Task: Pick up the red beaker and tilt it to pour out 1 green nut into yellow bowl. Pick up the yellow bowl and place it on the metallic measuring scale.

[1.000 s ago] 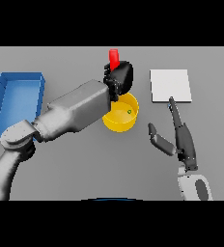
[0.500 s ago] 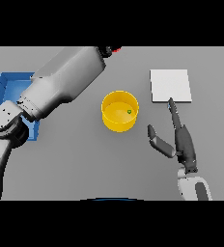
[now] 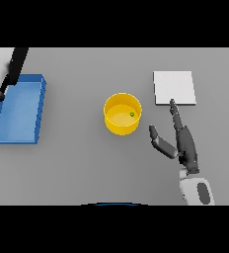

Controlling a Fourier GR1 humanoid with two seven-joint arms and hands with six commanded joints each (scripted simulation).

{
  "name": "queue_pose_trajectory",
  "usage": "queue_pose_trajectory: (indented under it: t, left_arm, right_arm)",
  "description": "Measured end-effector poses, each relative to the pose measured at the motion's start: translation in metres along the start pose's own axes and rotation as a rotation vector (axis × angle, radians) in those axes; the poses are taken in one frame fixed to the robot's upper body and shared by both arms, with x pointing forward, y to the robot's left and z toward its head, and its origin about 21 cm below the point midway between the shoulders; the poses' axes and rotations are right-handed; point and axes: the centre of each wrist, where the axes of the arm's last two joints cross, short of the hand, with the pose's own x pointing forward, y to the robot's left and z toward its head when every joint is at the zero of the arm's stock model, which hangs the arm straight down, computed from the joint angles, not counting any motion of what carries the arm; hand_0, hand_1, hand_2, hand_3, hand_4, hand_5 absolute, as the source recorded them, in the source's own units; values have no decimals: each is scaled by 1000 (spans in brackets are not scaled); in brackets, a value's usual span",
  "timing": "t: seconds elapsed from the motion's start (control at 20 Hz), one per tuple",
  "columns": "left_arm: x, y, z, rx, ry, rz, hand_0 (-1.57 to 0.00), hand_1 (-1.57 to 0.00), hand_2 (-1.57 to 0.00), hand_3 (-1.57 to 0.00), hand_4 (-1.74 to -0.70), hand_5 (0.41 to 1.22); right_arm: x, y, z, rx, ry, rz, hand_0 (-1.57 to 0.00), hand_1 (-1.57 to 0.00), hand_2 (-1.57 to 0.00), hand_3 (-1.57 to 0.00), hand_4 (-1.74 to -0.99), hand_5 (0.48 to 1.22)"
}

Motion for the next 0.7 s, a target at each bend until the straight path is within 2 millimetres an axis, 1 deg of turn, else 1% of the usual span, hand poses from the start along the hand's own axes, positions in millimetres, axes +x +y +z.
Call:
queue_pose_trajectory:
  t: [0.05,0.1,0.15,0.2,0.25,0.3,0.35,0.4,0.5,0.55,0.6,0.7]
  left_arm:
    - [-20,-11,1,4,50,88,-1571,-1571,-1571,-1447,-1739,1221]
    - [-35,-19,4,25,81,162,-1571,-1571,-1571,-1435,-1740,1221]
    - [-58,-35,7,31,140,237,-1571,-1571,-1571,-1417,-1740,1221]
    - [-74,-49,11,29,213,302,-1571,-1571,-1571,-1412,-1740,1221]
    - [-86,-62,15,33,272,354,-1571,-1571,-1571,-1425,-1740,1221]
    - [-98,-70,19,47,311,420,-1571,-1571,-1571,-1426,-1740,1221]
    - [-106,-80,22,50,381,499,-1571,-1571,-1571,-1441,-1741,1221]
    - [-114,-92,26,59,405,561,-1571,-1571,-1571,-1452,-1741,1221]
    - [-127,-121,36,74,461,674,-1571,-1571,-1571,-1467,-1741,1221]
    - [-129,-134,39,59,513,729,-1571,-1571,-1571,-1470,-1741,1221]
    - [-130,-142,43,57,541,770,-1571,-1571,-1571,-1474,-1741,1221]
    - [-131,-162,51,73,566,850,-1571,-1571,-1571,-1479,-1741,1221]
  right_arm:
    - [3,0,-1,-1,-19,-9,1,1,1,1,-996,664]
    - [3,-1,-4,-4,-7,-15,1,1,1,1,-1012,659]
    - [1,-2,-2,-6,-7,-19,1,1,1,1,-1023,654]
    - [1,-2,-1,-2,-6,-10,1,1,1,1,-1034,655]
    - [1,-3,-1,0,-9,13,1,1,1,1,-1044,654]
    - [0,0,0,7,-6,16,1,1,1,1,-1050,653]
    - [1,-2,-3,4,-10,15,1,1,1,1,-1057,652]
    - [1,0,-4,3,-5,11,1,1,1,1,-1053,651]
    - [1,-2,-5,0,-3,34,1,1,1,1,-1047,651]
    - [3,-2,-8,1,-9,39,1,1,1,1,-1048,651]
    - [3,-2,-4,2,-15,54,1,1,1,1,-1052,648]
    - [2,-3,-3,3,-4,75,1,1,1,1,-1046,649]
